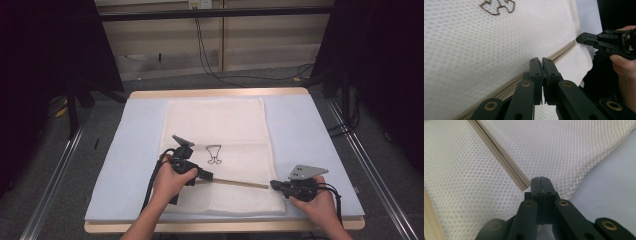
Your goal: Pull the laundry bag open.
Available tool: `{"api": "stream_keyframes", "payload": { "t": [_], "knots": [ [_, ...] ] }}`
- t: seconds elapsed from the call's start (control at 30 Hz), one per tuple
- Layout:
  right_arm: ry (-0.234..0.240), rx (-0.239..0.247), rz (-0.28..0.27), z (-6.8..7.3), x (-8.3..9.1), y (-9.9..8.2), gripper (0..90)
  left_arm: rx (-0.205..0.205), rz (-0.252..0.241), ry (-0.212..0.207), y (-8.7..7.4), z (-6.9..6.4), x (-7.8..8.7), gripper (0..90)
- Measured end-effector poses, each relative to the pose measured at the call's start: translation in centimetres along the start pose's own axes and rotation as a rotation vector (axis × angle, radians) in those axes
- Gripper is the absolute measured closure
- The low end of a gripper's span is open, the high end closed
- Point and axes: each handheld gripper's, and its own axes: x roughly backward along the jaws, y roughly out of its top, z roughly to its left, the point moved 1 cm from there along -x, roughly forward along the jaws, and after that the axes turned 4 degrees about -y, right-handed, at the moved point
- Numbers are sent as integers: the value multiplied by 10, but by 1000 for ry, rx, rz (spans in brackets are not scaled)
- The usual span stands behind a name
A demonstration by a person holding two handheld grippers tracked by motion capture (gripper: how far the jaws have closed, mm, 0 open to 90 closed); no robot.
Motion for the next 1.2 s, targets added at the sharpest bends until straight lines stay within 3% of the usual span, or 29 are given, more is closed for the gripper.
{"api": "stream_keyframes", "payload": {
  "t": [0.43, 0.67, 0.7, 0.83, 1.0, 1.07, 1.2],
  "knots": [
    [3, -8, 3, 0, 0, 0, 900, 46, -37, 20, -14, 31, 39, 874],
    [2, -9, 3, 0, 0, 0, 900, 86, -84, 32, -26, 51, 64, 874],
    [2, -8, 3, 0, 0, 0, 900, 74, -76, 39, -27, 54, 67, 874],
    [1, -5, 2, 0, 0, 0, 900, 97, -100, 23, -34, 63, 78, 873],
    [-3, -3, 1, 0, 0, 0, 900, 98, -101, 45, -37, 70, 89, 873],
    [-4, -2, 0, 0, 0, 0, 900, 105, -117, 75, -38, 72, 96, 873],
    [-1, -3, 1, 0, 0, 0, 900, 127, -144, 94, -44, 83, 110, 873]
  ]
}}
